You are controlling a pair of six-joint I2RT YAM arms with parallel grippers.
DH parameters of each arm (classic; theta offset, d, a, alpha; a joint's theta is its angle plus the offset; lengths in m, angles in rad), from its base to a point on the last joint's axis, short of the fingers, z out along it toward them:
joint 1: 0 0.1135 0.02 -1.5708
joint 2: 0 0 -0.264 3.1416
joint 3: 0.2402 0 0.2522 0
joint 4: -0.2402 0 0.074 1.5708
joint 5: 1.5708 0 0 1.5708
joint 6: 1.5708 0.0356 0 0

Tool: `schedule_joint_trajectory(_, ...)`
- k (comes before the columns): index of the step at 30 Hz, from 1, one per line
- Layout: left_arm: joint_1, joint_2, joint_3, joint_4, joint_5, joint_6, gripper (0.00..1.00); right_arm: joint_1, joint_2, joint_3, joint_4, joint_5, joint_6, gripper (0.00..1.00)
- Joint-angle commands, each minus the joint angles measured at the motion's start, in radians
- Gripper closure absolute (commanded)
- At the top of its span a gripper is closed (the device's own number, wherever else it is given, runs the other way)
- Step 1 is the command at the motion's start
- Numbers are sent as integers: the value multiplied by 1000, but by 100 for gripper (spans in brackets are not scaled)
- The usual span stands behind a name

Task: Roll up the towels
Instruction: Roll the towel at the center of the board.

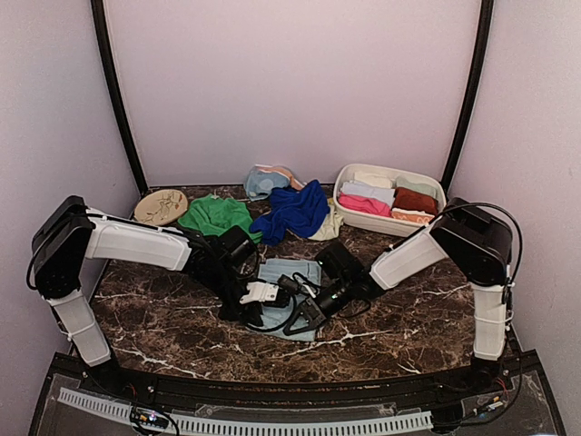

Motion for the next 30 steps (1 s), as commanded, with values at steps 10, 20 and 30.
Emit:
schedule_joint_trajectory(10, 15, -159, -55, -14, 84, -11, 20, -4, 3, -60, -84, 109, 71, 100)
schedule_joint_trajectory(20, -23, -97, 11, -48, 115, -1, 37, -4, 19, -68, -85, 115, 85, 100)
schedule_joint_trajectory(30, -23, 8, 46, -28, 51, -31, 64, -5, 17, -75, -80, 115, 94, 100)
